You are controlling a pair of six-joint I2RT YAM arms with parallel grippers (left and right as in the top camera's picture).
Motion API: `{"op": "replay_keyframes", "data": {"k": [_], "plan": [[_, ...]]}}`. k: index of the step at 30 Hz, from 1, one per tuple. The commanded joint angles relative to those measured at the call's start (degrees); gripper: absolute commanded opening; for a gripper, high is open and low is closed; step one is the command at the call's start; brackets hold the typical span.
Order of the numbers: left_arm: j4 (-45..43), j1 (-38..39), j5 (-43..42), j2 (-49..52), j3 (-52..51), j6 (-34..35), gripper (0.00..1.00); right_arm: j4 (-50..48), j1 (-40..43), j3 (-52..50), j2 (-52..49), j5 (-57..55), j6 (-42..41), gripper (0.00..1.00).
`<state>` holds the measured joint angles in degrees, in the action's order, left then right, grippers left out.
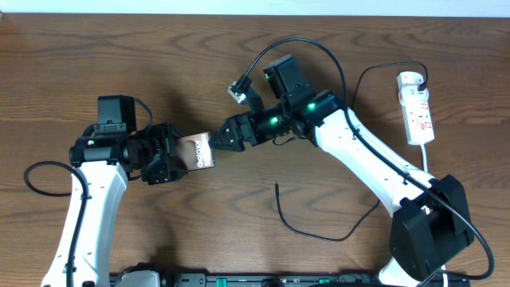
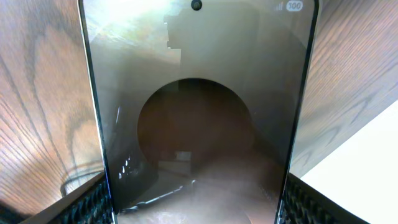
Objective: Plug charger to phone and switch on socket
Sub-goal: 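Move the right gripper toward the phone held by the left gripper, then close the right gripper on the phone's side edge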
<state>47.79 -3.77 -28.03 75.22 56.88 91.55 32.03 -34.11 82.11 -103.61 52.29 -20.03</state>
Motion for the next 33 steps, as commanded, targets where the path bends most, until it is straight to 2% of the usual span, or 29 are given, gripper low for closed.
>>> {"op": "replay_keyframes", "data": {"k": [1, 13, 33], "plan": [[-0.4, 1.2, -1.4, -0.3, 0.6, 3.8, 0.07, -0.1, -0.9, 1.0, 0.3, 1.2, -1.0, 0.89], [-0.8, 3.9, -3.1, -0.3, 0.6, 10.2, 0.07, -0.2, -3.4, 0.9, 0.3, -2.9, -0.9, 0.89], [-3.3, 4.5, -10.4, -0.3, 0.6, 10.6, 0.07, -0.8, -4.7, 0.9, 0.3, -7.0, -1.8, 0.85]]}}
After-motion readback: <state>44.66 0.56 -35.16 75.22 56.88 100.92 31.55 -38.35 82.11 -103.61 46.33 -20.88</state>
